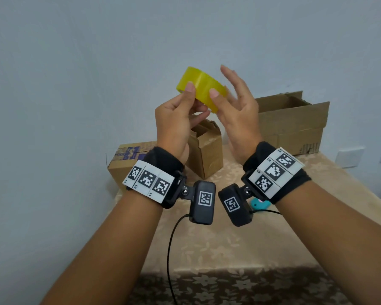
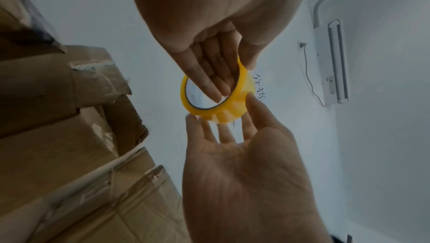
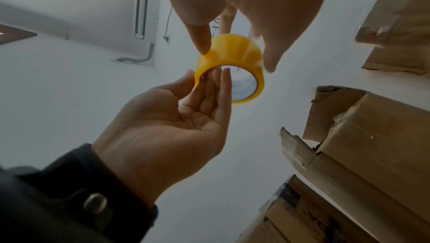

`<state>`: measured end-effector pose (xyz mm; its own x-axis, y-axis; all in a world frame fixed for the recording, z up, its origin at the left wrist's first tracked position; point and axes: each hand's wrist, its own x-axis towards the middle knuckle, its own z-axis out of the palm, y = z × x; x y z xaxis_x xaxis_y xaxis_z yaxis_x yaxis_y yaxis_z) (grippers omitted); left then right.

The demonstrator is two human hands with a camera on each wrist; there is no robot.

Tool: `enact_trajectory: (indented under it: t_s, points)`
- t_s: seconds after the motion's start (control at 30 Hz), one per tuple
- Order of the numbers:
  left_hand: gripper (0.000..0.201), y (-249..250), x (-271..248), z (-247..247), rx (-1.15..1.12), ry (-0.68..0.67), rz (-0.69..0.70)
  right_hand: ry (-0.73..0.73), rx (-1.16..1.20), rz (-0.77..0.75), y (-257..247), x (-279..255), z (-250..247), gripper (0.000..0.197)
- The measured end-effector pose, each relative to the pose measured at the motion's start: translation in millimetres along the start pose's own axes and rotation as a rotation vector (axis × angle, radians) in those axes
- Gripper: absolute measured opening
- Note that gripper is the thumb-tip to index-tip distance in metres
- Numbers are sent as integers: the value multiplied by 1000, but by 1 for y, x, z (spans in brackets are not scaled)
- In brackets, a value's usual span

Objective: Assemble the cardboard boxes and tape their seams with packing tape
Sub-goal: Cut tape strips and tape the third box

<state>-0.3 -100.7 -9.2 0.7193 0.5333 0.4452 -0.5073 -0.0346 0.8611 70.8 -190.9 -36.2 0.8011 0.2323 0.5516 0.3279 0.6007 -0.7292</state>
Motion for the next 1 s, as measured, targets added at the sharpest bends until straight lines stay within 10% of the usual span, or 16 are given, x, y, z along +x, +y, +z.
enact_trajectory:
  t_s: [0.87,1.0]
  points:
    - [32,1,-12,17,16,-1,33,-128,143,61,0,2,1,77]
    - [31,4,-11,19,-89,80,-37,-95,-94,-120,-4,-1,-4,62]
